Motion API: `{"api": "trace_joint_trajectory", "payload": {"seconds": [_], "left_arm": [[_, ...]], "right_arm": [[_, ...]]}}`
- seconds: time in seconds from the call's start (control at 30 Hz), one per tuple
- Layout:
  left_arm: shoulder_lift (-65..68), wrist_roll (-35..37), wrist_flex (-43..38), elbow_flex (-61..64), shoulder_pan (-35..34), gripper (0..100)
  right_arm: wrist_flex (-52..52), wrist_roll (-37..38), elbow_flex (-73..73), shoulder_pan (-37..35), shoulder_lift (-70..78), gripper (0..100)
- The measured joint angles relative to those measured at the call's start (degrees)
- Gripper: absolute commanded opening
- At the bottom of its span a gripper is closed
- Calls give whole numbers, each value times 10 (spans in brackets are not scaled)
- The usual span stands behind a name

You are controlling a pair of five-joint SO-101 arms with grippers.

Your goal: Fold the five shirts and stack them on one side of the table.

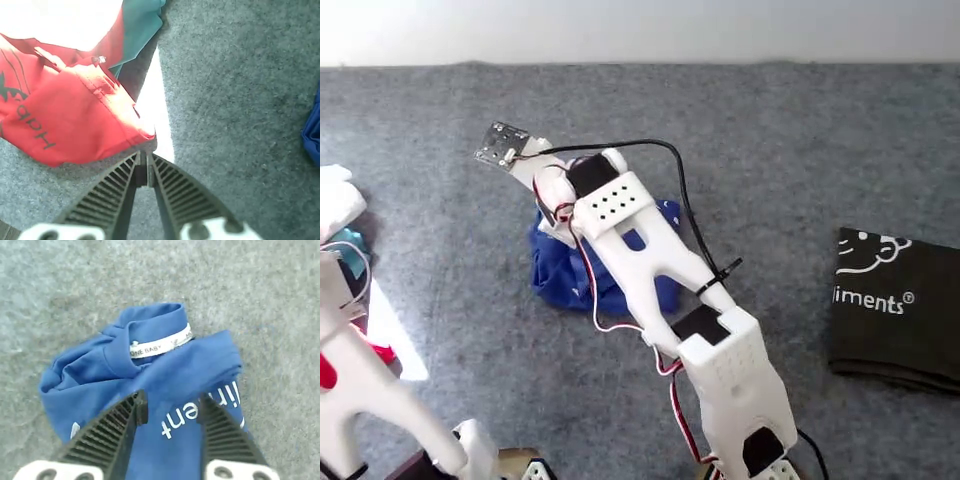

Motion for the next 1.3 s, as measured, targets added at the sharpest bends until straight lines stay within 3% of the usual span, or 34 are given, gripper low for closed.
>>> {"api": "trace_joint_trajectory", "payload": {"seconds": [0.17,0.43,0.63,0.87,1.07,1.3], "left_arm": [[0,0,0,0,0,15],[0,0,0,0,0,15],[0,0,0,0,0,15],[0,0,0,0,0,15],[0,0,0,0,0,15],[0,0,0,0,0,15]], "right_arm": [[87,0,-92,1,29,2],[217,17,-120,92,40,9],[222,37,-117,129,48,9],[222,39,-98,53,137,9],[222,40,-220,-66,154,9],[222,40,-346,-44,158,9]]}}
